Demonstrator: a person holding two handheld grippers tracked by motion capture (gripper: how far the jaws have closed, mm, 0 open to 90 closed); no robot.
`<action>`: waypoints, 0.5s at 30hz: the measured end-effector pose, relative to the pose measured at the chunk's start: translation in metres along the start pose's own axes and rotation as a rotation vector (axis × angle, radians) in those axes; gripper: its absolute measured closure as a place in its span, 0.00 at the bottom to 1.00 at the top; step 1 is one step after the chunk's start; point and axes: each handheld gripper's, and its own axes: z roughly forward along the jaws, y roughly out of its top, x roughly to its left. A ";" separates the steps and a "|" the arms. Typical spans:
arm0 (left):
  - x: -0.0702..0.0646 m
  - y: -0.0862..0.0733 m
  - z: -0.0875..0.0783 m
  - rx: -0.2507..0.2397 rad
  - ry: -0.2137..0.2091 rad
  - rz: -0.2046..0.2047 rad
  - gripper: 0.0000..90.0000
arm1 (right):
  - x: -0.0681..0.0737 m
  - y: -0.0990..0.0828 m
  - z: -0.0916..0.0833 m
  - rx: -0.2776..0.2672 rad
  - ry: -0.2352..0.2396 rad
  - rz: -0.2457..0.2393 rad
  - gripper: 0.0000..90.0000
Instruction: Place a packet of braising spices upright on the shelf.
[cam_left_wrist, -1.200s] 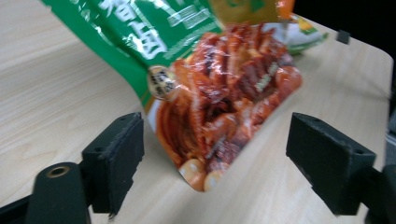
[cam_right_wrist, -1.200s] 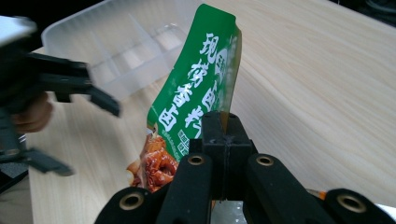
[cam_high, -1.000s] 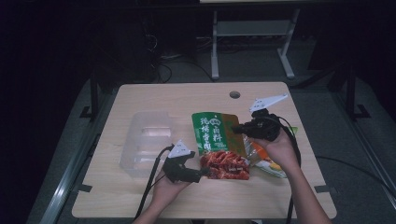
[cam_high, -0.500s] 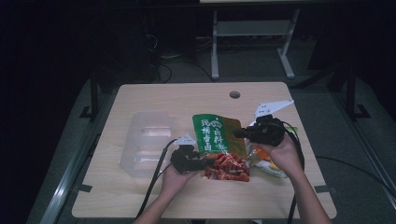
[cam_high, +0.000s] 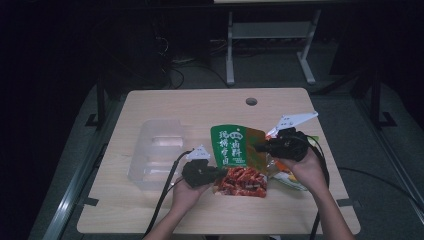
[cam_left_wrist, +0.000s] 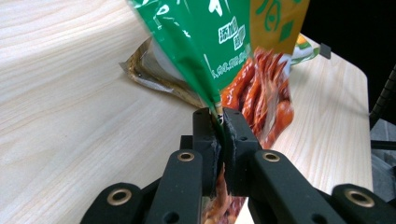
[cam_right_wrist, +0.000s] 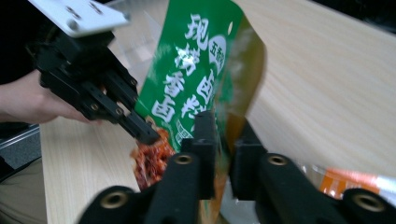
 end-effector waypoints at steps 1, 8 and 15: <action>0.000 0.000 -0.001 -0.005 0.002 0.010 0.95 | -0.002 -0.004 0.002 -0.004 0.011 0.013 0.80; -0.001 -0.003 -0.004 -0.005 0.017 0.048 0.95 | -0.003 -0.021 0.019 0.035 0.033 0.067 0.73; -0.003 -0.006 -0.009 0.002 0.029 0.060 0.95 | 0.000 -0.032 0.043 0.087 0.079 0.079 0.87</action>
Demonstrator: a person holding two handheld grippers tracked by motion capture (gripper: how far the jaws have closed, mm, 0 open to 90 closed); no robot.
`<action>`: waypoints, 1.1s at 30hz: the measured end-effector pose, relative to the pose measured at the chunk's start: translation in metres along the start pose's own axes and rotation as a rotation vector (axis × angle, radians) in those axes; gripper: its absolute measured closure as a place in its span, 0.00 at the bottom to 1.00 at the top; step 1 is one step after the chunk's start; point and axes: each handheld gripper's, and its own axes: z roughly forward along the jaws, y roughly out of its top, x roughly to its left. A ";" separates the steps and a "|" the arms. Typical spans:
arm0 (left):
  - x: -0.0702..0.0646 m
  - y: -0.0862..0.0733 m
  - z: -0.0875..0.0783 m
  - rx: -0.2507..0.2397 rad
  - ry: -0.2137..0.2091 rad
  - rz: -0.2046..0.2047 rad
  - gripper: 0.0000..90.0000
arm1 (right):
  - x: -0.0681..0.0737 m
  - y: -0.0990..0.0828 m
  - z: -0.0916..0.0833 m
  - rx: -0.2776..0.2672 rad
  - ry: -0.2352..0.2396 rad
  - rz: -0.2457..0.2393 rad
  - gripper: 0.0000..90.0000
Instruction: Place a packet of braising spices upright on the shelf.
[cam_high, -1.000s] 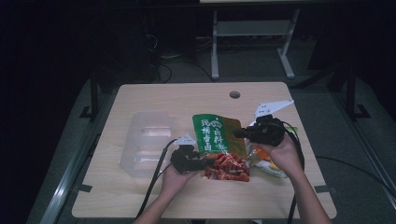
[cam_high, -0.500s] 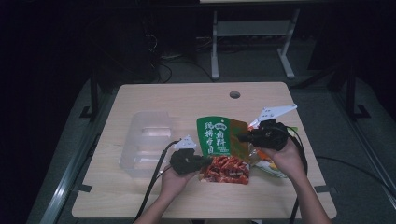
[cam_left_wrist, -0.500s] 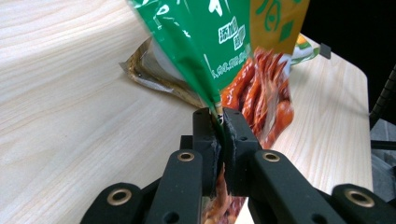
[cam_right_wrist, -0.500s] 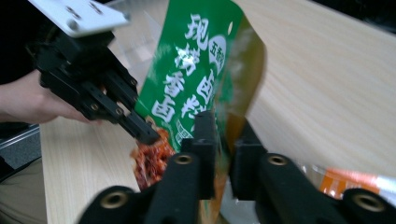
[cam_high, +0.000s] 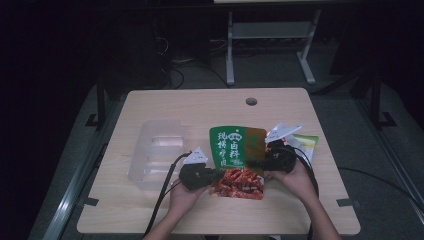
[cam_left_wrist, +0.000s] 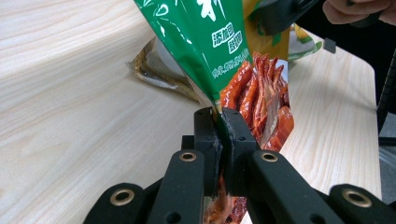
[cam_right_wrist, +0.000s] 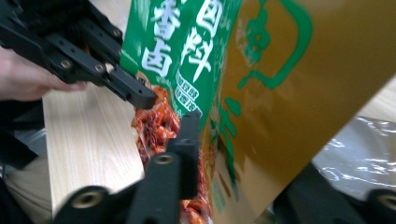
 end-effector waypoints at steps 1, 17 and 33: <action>-0.001 -0.001 -0.001 -0.002 0.001 -0.004 0.95 | 0.000 0.000 0.001 -0.003 0.007 -0.005 0.92; -0.017 -0.015 -0.039 -0.019 0.080 0.019 0.49 | 0.031 0.012 -0.010 -0.073 0.069 -0.081 0.99; -0.025 -0.028 -0.059 -0.021 0.065 0.092 0.34 | 0.037 0.034 -0.020 -0.107 0.038 -0.094 0.99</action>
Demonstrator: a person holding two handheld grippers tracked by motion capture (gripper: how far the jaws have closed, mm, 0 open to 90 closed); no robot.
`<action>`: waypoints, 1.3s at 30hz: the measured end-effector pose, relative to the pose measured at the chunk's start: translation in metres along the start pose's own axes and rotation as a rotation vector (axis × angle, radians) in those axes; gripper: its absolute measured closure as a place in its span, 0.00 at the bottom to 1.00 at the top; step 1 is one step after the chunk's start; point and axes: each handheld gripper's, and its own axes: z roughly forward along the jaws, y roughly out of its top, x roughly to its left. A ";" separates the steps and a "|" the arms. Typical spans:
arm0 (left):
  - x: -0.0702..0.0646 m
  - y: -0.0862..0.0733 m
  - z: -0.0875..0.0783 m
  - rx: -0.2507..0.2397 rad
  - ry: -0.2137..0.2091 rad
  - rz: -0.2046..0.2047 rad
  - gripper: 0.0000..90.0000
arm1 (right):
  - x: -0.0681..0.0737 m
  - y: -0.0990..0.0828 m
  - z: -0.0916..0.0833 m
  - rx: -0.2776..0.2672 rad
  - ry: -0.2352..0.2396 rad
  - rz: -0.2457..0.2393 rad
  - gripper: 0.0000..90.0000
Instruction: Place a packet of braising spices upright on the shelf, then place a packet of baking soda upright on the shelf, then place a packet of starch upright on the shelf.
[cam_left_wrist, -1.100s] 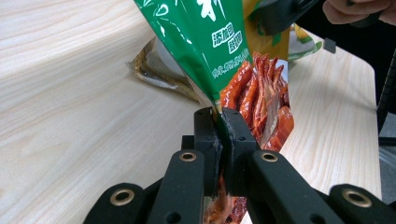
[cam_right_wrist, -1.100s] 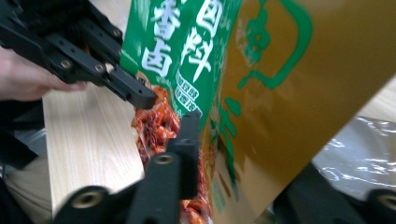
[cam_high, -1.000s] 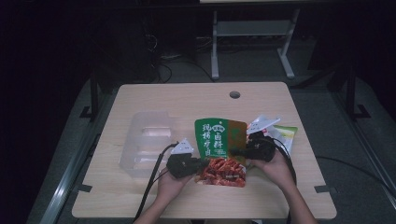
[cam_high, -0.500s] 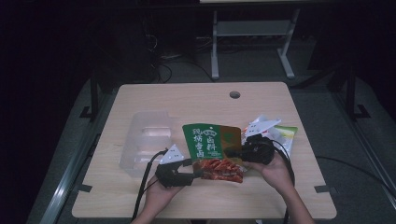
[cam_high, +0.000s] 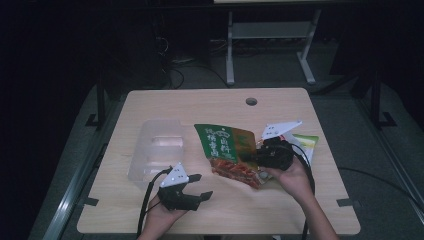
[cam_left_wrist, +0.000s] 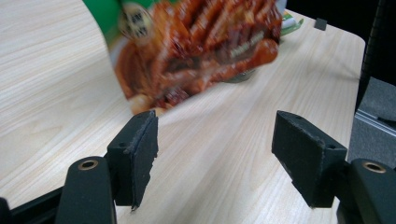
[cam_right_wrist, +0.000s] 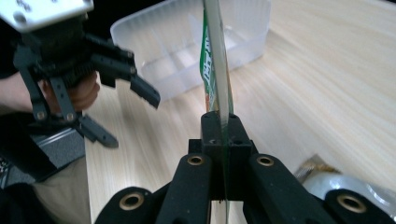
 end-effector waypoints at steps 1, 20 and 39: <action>0.001 0.000 0.000 -0.007 -0.003 -0.003 0.34 | 0.000 0.002 0.000 -0.005 0.002 0.000 0.99; 0.004 -0.001 -0.001 -0.004 -0.013 -0.009 0.33 | -0.003 0.038 0.012 -0.010 0.009 -0.016 0.99; 0.002 0.000 0.001 -0.008 -0.027 -0.009 0.32 | -0.005 0.057 0.021 -0.016 0.016 -0.017 0.99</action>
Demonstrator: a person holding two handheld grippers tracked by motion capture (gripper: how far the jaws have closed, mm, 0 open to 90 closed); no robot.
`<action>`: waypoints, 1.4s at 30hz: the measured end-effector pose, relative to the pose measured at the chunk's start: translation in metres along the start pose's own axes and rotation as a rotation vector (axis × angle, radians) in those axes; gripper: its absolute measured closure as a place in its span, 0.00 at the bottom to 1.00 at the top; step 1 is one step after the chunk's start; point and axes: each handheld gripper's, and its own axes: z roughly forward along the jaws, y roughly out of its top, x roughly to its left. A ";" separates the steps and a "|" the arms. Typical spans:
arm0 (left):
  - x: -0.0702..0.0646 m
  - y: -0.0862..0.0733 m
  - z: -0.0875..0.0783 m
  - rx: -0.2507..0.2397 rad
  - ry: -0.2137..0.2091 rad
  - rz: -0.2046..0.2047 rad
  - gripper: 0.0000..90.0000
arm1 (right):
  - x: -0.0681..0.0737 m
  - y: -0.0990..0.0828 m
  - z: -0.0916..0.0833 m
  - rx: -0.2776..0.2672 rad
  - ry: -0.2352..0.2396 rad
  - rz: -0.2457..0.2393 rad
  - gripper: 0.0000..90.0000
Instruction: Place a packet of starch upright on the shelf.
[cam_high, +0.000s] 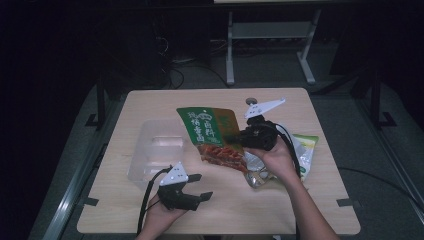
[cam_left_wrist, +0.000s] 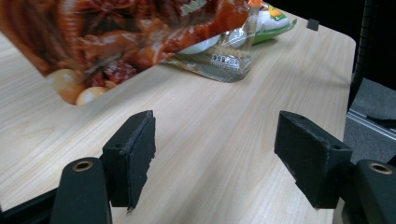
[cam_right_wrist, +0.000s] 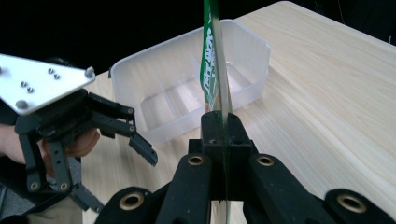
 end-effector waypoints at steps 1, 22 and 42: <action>-0.001 0.000 0.000 -0.002 0.000 -0.004 0.32 | 0.000 0.002 0.001 0.001 0.000 -0.002 0.99; 0.000 0.000 0.002 -0.002 -0.007 -0.007 0.32 | -0.007 0.068 0.044 -0.043 0.048 -0.029 0.99; 0.001 -0.003 0.001 0.007 -0.009 -0.006 0.32 | -0.016 0.106 0.107 -0.065 0.084 -0.032 0.99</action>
